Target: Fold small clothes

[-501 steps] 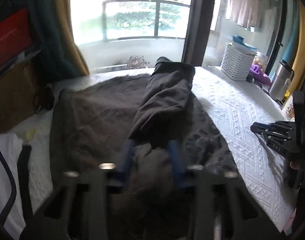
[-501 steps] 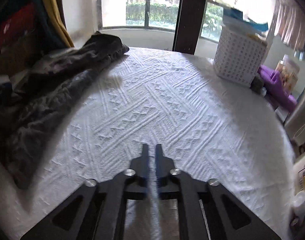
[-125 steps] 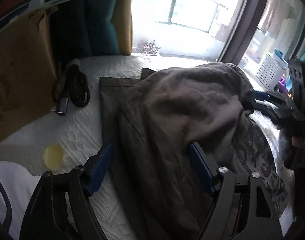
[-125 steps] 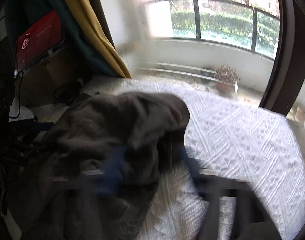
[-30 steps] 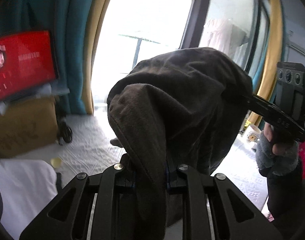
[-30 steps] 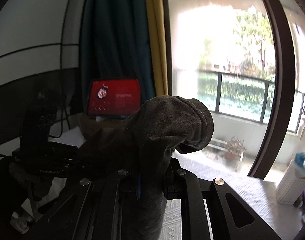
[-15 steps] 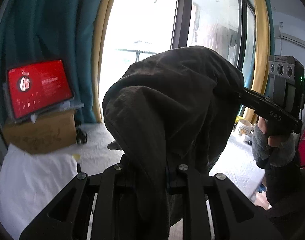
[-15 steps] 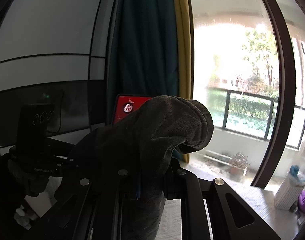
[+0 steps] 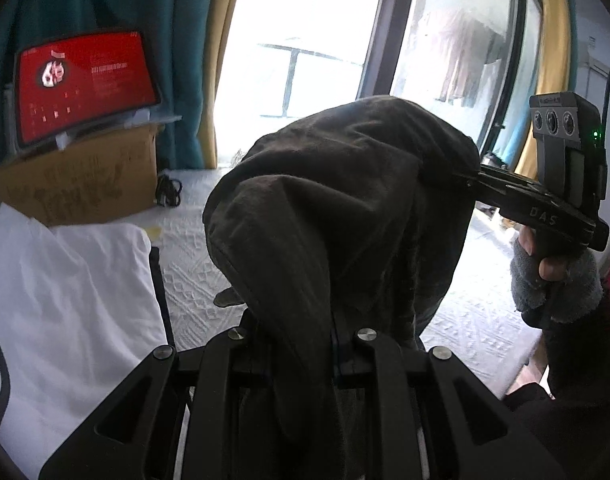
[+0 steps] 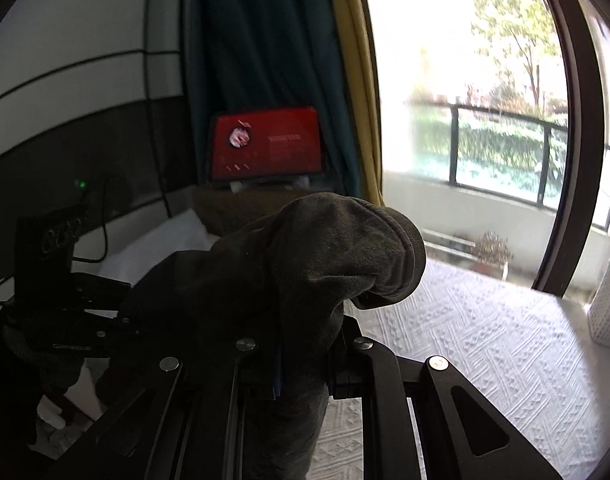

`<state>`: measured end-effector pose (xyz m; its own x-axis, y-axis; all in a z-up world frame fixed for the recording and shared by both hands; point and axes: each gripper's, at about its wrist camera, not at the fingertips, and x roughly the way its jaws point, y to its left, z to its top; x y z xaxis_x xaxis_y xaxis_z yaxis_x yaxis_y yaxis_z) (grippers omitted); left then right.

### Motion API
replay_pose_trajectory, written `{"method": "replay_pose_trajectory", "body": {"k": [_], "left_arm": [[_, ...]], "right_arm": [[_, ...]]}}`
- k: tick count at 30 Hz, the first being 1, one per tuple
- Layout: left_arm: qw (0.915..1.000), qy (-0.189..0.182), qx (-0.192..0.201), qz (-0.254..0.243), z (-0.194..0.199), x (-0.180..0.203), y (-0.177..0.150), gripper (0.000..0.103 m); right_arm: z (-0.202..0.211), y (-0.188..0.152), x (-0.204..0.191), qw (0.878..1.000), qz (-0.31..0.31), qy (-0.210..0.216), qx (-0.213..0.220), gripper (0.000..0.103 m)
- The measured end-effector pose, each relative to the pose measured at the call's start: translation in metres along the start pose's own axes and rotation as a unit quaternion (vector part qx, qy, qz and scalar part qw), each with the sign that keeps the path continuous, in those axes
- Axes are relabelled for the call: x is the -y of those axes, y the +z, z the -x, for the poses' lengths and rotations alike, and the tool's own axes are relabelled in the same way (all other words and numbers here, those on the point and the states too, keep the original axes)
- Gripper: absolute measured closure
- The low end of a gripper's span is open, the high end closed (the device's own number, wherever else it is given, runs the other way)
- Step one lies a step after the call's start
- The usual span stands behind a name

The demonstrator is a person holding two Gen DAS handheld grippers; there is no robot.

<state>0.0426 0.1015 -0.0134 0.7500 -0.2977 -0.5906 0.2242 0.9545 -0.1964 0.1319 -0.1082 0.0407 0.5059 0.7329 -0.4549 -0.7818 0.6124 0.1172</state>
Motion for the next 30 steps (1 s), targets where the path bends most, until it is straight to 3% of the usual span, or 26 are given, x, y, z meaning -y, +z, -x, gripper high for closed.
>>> {"method": "replay_pose_trajectory", "body": {"k": [19,26,28,30], "left_arm": [[0.9953,0.032,-0.083,0.038,-0.083,-0.051,-0.006,0.084],[0.9894,0.035,-0.115,0.082,-0.092,-0.063,-0.009,0.072],[0.9889,0.037,-0.119,0.082,-0.094,-0.064,-0.009,0.071],[0.9887,0.042,-0.121,0.078,-0.094,-0.062,-0.01,0.069]], "right_arm": [[-0.128,-0.021,0.039,0.995,-0.038,0.025,-0.094,0.088],[-0.168,-0.044,0.061,0.987,-0.069,0.016,-0.148,0.087],[-0.17,-0.047,0.062,0.985,-0.073,0.014,-0.156,0.08],[-0.174,-0.047,0.066,0.984,-0.081,0.006,-0.162,0.065]]}}
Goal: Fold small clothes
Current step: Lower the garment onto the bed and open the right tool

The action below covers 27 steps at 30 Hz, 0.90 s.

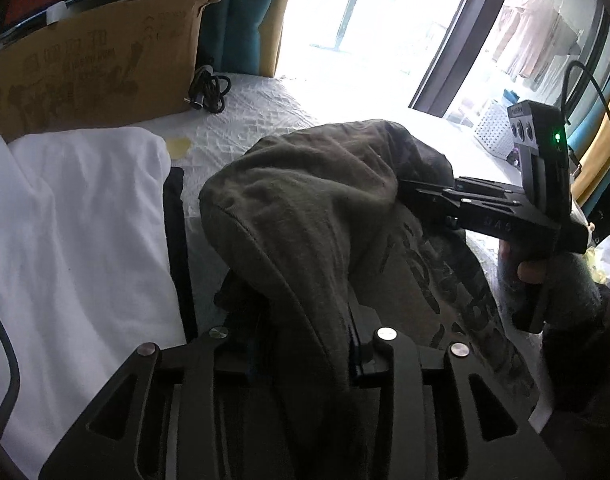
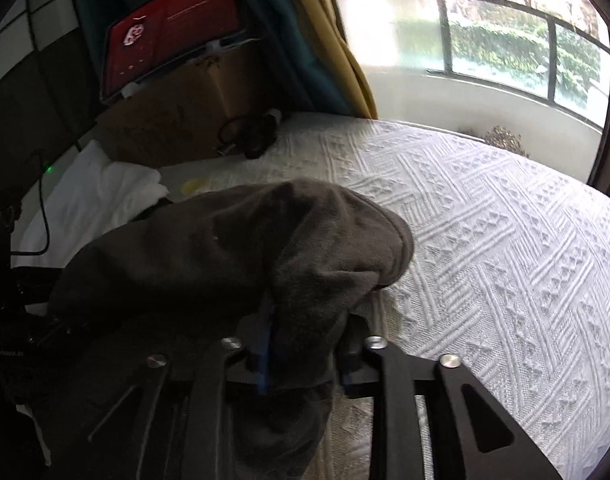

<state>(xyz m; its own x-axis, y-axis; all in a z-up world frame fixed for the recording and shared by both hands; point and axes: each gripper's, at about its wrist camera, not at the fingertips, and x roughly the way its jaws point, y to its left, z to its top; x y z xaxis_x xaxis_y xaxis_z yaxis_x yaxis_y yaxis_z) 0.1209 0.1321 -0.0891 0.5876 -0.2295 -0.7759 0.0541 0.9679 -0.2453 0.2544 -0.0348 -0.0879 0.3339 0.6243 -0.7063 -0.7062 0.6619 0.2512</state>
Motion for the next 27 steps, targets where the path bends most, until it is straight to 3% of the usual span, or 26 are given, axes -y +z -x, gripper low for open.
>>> {"method": "replay_pose_trajectory", "body": {"k": [3,6,14,21,27], "left_arm": [[1.0,0.007,0.001,-0.003,0.001,0.003,-0.001,0.067],[0.9996,0.027,0.008,-0.01,0.002,0.007,-0.001,0.062],[0.9926,0.087,0.056,-0.063,0.025,0.026,0.002,0.062],[0.9926,0.076,0.078,-0.053,0.028,0.019,0.036,0.062],[0.984,0.161,0.064,-0.041,0.008,0.007,0.052,0.062]], "right_arm": [[-0.005,-0.002,0.011,1.0,-0.017,-0.013,-0.006,0.048],[-0.005,-0.004,0.01,1.0,-0.019,-0.019,-0.008,0.047],[0.006,-0.009,0.009,0.999,-0.013,-0.04,-0.005,0.047],[0.016,-0.005,0.014,0.999,-0.018,-0.048,0.004,0.047],[0.012,-0.008,0.021,0.999,-0.024,-0.047,-0.002,0.041]]}}
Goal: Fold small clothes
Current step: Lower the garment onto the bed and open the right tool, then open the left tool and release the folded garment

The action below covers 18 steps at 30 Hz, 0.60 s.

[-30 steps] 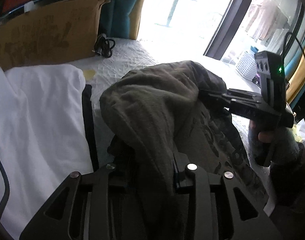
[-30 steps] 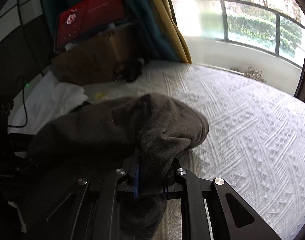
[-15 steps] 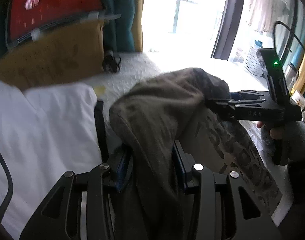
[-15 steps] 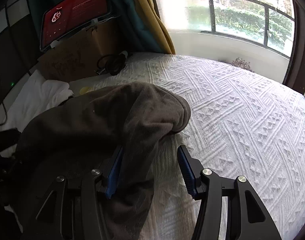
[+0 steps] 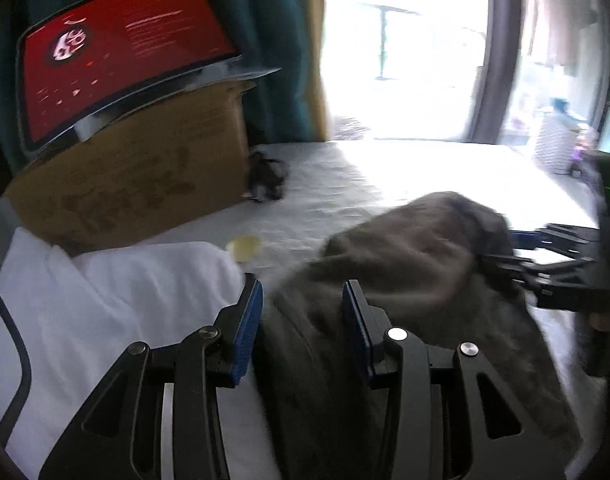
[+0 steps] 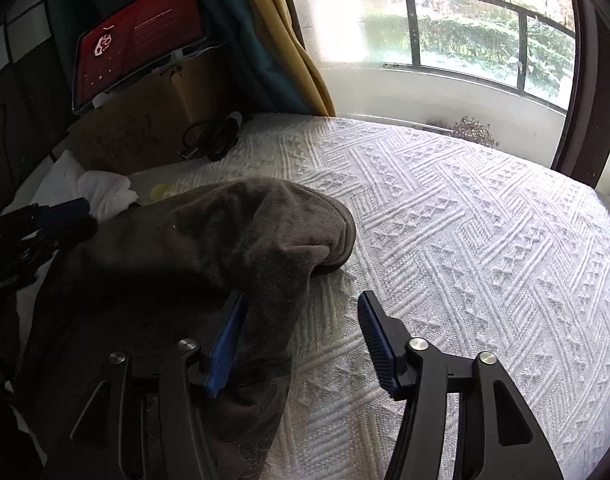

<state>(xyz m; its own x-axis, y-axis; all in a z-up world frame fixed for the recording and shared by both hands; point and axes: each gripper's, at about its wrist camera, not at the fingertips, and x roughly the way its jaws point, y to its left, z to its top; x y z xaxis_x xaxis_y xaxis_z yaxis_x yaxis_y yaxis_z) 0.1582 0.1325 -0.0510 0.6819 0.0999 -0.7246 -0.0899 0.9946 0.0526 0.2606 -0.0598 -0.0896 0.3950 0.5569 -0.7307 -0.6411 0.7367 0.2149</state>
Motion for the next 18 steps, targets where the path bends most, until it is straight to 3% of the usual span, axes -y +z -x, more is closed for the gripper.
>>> {"method": "replay_pose_trajectory", "body": {"k": [18], "left_arm": [[0.9991,-0.024,0.014,0.031,0.03,0.011,-0.027,0.062]], "right_arm": [[0.032,-0.015,-0.003,1.0,-0.008,-0.013,0.018,0.041]]}}
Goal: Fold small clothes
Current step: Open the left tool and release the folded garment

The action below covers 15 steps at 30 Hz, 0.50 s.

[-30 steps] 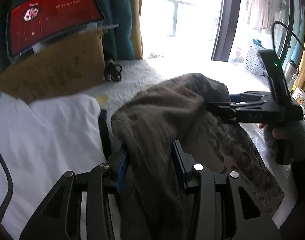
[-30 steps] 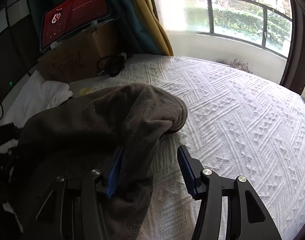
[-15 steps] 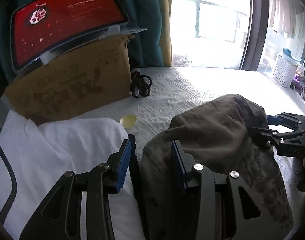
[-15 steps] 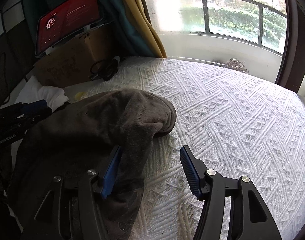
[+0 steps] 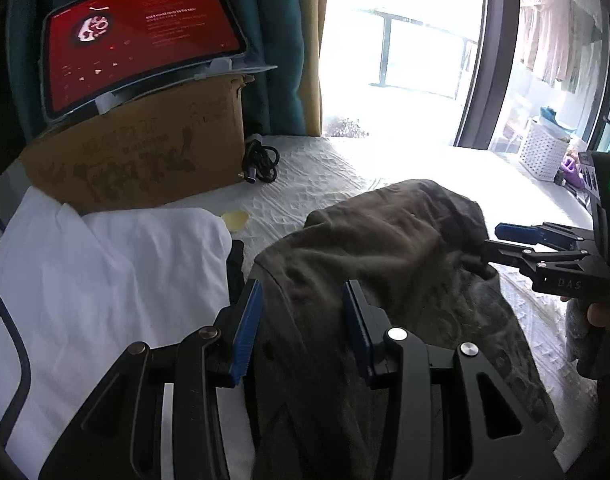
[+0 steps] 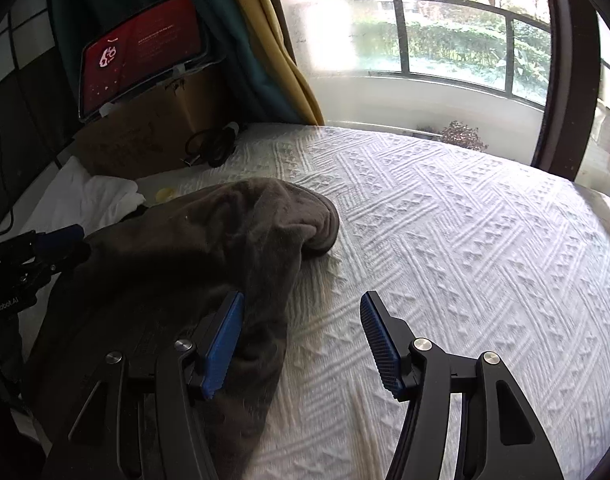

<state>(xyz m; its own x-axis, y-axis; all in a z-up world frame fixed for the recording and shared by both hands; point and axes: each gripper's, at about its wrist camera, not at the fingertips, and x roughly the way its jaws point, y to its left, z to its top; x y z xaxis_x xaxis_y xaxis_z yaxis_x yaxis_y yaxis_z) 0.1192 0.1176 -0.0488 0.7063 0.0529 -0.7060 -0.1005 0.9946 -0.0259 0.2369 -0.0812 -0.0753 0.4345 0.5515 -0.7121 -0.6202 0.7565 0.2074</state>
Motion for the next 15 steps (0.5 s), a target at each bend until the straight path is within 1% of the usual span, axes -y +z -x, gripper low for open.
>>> {"method": "replay_pose_trajectory", "body": {"k": [7,15], "left_arm": [[0.9996,-0.004,0.019,0.021,0.024,0.011,-0.013,0.062],[0.9993,-0.021,0.03,-0.003,0.045,0.04,-0.024,0.061]], "right_arm": [[0.023,-0.015,0.001,1.0,-0.005,-0.004,0.01,0.041],[0.05,-0.031,0.003,1.0,-0.009,-0.011,0.022,0.041]]}}
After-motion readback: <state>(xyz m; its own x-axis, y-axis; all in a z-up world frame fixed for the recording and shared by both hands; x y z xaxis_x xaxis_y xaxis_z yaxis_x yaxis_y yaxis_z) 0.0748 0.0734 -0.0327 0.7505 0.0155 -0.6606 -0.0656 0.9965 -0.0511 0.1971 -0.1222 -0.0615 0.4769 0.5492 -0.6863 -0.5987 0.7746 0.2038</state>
